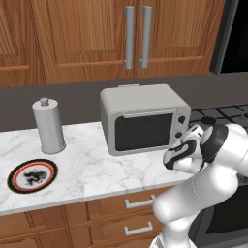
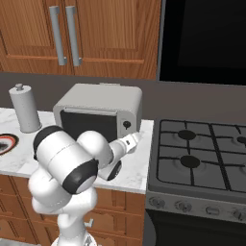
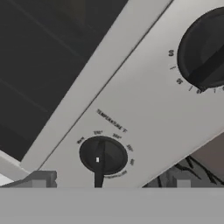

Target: Pull the toaster oven rack outwards. Pick up the baguette from the plate and place it on the toaster oven rack. Close the toaster oven door fully and set the temperature to the lowest setting.

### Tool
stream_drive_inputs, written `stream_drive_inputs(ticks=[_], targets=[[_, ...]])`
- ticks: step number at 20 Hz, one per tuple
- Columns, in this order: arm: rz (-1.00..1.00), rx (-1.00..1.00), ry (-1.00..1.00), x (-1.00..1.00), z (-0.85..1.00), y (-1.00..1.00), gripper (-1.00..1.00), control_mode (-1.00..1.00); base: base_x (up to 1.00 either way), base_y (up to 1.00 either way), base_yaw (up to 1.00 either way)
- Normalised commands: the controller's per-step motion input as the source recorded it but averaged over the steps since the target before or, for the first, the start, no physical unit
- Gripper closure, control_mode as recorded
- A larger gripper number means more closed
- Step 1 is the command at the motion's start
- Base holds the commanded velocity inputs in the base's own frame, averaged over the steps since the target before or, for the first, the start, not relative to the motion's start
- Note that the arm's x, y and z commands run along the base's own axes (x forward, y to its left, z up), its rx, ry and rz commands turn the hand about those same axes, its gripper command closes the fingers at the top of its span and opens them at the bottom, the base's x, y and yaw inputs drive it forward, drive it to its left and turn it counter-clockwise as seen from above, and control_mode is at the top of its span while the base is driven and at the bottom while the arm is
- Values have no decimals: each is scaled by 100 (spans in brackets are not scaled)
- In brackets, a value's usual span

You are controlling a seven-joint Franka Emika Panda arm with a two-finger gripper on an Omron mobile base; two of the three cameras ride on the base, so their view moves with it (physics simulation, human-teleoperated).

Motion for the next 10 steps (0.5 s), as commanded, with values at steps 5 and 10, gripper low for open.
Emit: stream_drive_inputs(ticks=[5, 10], targets=[[-5, -6, 0, 2, 0, 24, -100, -100, 0, 0, 0], [-3, -1, 0, 17, -3, 4, -100, -100, 0, 0, 0]])
